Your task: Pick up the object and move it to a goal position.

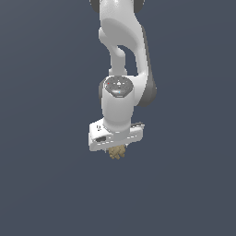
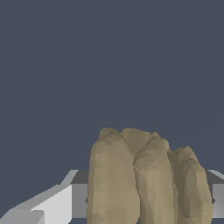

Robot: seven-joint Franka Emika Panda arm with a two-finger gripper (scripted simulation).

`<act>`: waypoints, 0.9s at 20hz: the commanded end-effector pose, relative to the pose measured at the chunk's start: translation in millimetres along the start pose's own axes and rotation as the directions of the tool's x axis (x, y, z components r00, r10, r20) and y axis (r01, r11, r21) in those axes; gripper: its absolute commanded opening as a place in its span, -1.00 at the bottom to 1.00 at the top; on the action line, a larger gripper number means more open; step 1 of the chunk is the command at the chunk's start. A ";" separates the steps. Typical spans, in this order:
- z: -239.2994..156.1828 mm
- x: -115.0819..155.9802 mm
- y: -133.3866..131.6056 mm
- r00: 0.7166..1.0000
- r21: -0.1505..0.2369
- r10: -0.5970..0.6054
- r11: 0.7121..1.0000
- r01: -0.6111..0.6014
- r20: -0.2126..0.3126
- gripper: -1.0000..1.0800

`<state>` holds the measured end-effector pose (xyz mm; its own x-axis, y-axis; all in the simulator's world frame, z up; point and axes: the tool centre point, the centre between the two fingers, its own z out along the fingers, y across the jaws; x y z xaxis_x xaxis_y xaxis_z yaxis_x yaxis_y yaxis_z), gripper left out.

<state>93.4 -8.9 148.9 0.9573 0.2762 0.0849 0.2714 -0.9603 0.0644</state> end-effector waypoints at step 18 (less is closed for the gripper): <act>-159.1 64.3 -58.3 0.942 -0.105 0.302 0.942 -0.319 -0.147 -1.00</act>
<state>121.3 65.3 296.9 0.9726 -0.0012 0.2326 -0.0333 -0.9904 0.1343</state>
